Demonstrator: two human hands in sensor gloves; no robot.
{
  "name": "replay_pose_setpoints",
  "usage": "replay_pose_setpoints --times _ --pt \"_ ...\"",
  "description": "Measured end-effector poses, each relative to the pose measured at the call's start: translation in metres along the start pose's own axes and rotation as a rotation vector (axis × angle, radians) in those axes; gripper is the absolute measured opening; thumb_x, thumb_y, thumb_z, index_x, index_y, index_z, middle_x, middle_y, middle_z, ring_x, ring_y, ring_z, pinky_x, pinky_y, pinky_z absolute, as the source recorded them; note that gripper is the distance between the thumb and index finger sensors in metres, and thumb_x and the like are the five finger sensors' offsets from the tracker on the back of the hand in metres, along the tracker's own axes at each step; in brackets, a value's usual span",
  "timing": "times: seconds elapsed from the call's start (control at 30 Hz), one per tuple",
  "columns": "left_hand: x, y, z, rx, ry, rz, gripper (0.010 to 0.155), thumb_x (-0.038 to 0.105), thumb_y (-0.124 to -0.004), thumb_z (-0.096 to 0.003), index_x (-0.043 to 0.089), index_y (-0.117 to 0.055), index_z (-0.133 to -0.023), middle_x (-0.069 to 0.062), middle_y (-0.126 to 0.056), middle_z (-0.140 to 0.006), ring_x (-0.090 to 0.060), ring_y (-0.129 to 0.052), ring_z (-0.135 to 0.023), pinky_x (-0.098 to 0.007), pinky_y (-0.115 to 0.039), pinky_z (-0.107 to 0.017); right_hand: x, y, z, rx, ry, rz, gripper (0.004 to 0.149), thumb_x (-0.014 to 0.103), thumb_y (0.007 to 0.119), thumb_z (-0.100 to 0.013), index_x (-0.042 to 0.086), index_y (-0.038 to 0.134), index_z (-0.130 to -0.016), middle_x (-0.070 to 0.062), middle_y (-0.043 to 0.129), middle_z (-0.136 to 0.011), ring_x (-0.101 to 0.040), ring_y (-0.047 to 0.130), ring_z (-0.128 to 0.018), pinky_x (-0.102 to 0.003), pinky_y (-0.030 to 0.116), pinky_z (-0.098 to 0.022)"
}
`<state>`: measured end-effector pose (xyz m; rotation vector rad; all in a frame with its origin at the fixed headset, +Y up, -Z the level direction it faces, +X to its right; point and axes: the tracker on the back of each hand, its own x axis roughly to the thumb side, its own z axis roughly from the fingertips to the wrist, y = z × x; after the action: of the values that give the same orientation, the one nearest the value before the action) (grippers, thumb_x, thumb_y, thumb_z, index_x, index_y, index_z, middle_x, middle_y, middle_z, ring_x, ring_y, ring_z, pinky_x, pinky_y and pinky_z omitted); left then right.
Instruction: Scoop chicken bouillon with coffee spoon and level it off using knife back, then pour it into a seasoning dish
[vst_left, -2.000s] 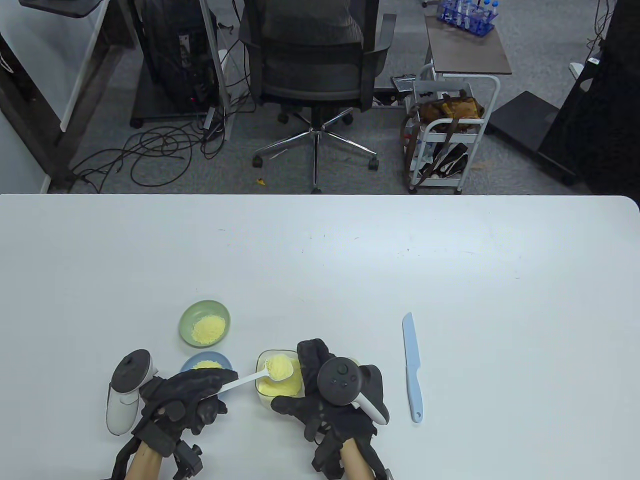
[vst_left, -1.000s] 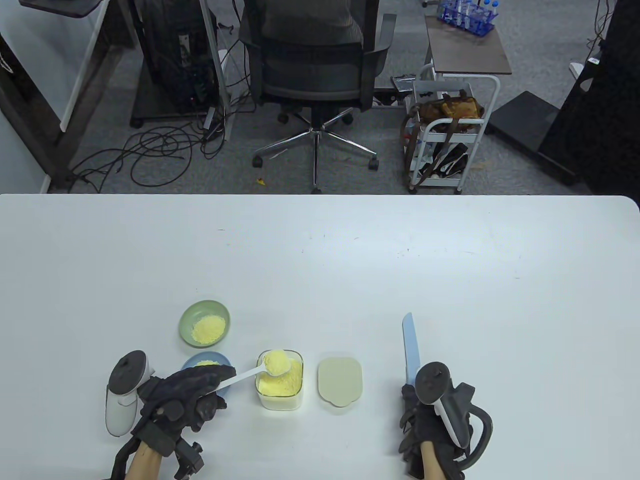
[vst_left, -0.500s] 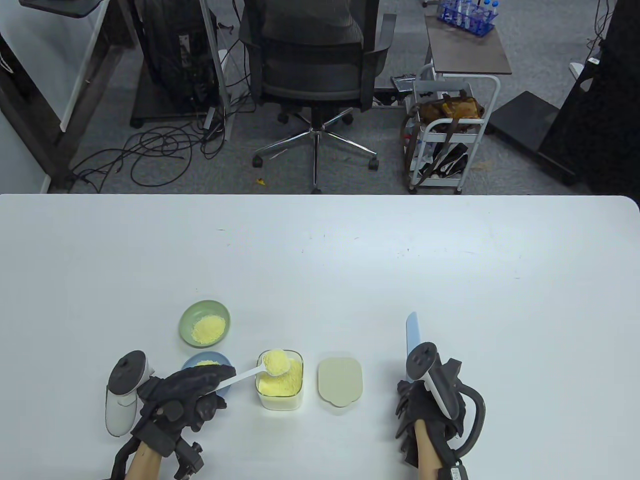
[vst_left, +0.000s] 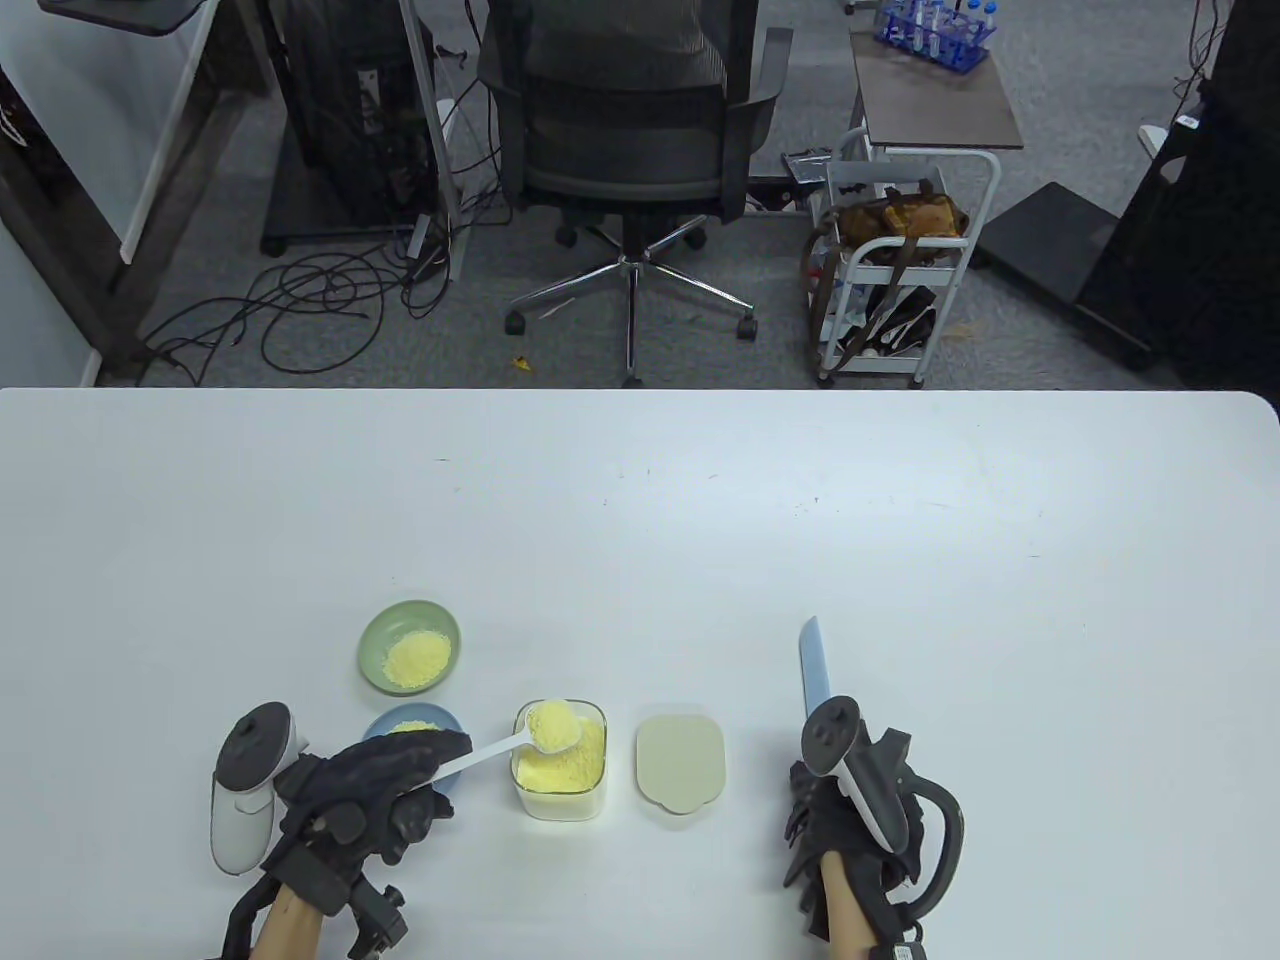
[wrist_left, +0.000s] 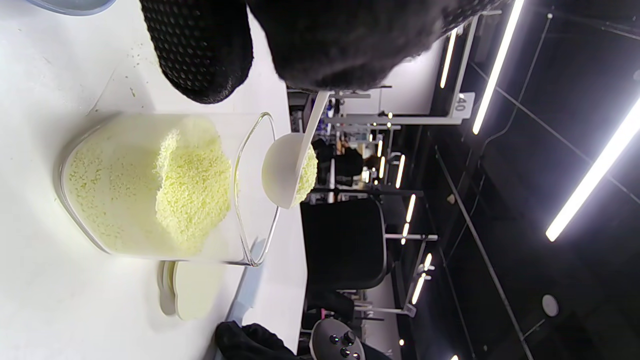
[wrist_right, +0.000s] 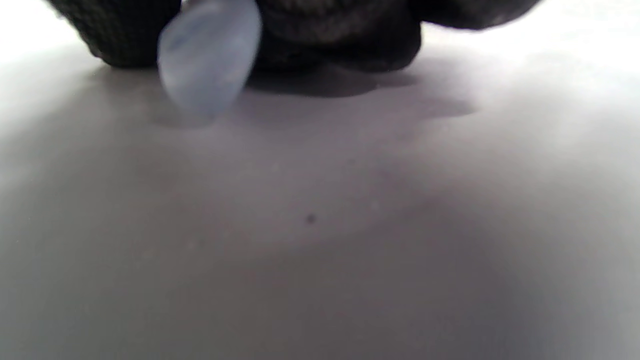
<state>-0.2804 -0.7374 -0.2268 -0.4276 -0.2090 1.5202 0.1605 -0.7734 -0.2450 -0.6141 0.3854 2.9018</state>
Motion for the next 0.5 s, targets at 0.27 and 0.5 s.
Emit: replay_pose_setpoints --times 0.27,0.5 --pt "0.0 -0.001 0.0 -0.003 -0.001 0.006 0.048 0.033 -0.075 -0.048 -0.003 -0.078 -0.08 -0.003 -0.095 -0.016 0.0 -0.084 0.008 -0.033 -0.082 -0.041 0.002 -0.011 0.011 -0.043 -0.099 -0.142 0.045 0.038 0.08 -0.044 0.005 0.073 -0.074 -0.014 0.084 -0.052 -0.02 0.083 -0.026 -0.041 0.075 -0.025" --pt "0.0 0.001 0.001 0.006 -0.009 0.012 0.048 0.033 -0.075 -0.0478 -0.003 -0.078 -0.08 -0.003 -0.095 -0.016 0.0 -0.084 0.008 -0.033 -0.082 -0.041 0.047 -0.043 0.064 -0.073 -0.457 -0.318 0.044 0.038 0.082 -0.044 0.004 0.076 -0.073 -0.014 0.086 -0.05 -0.02 0.084 -0.024 -0.041 0.076 -0.023"
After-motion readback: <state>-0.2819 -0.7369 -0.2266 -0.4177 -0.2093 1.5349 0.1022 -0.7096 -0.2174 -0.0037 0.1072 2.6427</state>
